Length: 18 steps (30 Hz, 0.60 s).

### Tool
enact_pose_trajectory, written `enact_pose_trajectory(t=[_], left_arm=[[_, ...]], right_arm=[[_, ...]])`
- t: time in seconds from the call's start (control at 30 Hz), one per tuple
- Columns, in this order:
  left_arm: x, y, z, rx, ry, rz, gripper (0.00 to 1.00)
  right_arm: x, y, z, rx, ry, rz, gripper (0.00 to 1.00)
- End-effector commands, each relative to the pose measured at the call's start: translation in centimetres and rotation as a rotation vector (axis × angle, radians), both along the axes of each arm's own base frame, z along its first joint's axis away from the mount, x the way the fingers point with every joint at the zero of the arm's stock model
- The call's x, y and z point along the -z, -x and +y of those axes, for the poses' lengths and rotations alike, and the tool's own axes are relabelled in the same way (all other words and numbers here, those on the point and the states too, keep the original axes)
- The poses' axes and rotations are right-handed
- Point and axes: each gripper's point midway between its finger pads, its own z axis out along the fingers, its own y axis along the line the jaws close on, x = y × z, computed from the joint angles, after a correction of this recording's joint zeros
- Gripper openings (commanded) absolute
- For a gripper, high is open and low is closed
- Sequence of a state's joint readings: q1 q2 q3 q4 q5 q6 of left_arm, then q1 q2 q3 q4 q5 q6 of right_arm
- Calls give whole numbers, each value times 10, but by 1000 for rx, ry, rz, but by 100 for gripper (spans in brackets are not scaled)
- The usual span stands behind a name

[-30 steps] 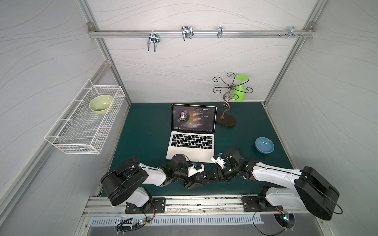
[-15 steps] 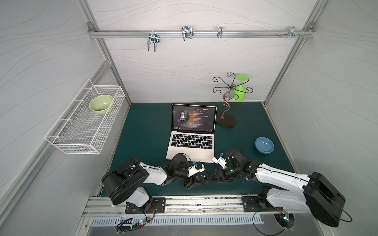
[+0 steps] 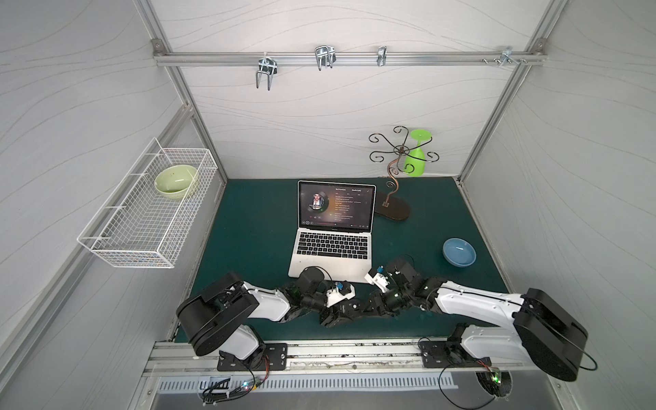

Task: Remove the wireless mouse receiver from the laptop
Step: Close the lid on the mouse.

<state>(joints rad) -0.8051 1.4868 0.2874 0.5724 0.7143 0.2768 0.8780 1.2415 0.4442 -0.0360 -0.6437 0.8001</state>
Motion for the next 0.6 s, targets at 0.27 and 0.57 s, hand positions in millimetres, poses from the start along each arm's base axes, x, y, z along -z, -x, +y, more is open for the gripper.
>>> enact_pose_trajectory(t=[0.27,0.57], left_arm=[[-17,-8,-11,17,61,-53,0],[-20,-5,-12,36,72,-53,0]], right_arm=[[-9,-9,9,11,-8,-30,17],[-8,-8,6,-8,8,-44,17]])
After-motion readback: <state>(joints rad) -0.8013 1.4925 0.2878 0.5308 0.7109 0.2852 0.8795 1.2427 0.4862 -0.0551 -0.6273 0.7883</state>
